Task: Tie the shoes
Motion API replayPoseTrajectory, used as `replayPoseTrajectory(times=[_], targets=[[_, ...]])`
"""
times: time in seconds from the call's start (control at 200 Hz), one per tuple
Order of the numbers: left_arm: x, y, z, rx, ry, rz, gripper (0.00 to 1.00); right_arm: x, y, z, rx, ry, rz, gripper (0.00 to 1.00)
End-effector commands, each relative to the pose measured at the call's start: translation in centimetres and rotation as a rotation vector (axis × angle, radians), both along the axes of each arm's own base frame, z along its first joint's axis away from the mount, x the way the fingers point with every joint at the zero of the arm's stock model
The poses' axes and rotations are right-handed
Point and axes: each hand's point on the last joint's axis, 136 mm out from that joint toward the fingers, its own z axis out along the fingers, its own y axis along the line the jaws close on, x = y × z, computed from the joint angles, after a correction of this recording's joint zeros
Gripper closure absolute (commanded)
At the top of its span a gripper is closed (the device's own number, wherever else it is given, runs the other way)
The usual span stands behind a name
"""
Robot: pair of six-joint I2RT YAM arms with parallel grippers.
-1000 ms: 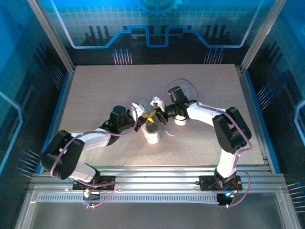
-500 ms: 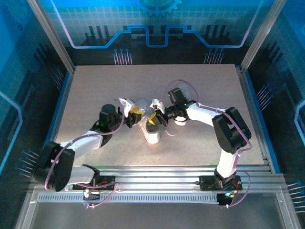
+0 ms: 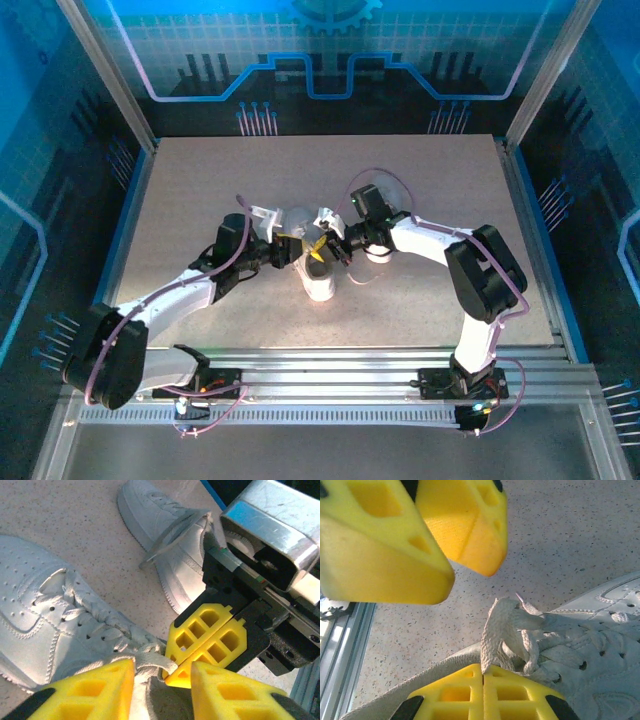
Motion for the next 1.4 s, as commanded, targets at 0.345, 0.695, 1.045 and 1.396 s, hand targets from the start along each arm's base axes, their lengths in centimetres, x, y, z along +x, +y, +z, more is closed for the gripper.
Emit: replayPoseTrajectory(times=[0.345,0.695,1.045,1.396], targets=[[0.3,0.4,2.7,0.299,-0.607,-0.510,0.41,0.7,-0.2,1.5,0.018,-0.071,-0.048,0.99],[1.9,-1.5,0.3,0.380,-0.666,-0.757,0.40,1.3,-0.7,2.3,0.038,-0.034,-0.059,1.00],[0.6,-2.3,-2.4,0.475,-0.609,-0.896,0.41,2.1,-1.1,2.9,0.054,-0.008,-0.068,1.00],[0.6,-2.6,-4.1,0.594,-0.601,-0.929,0.56,2.4,-1.4,3.3,0.060,0.010,-0.069,1.00]])
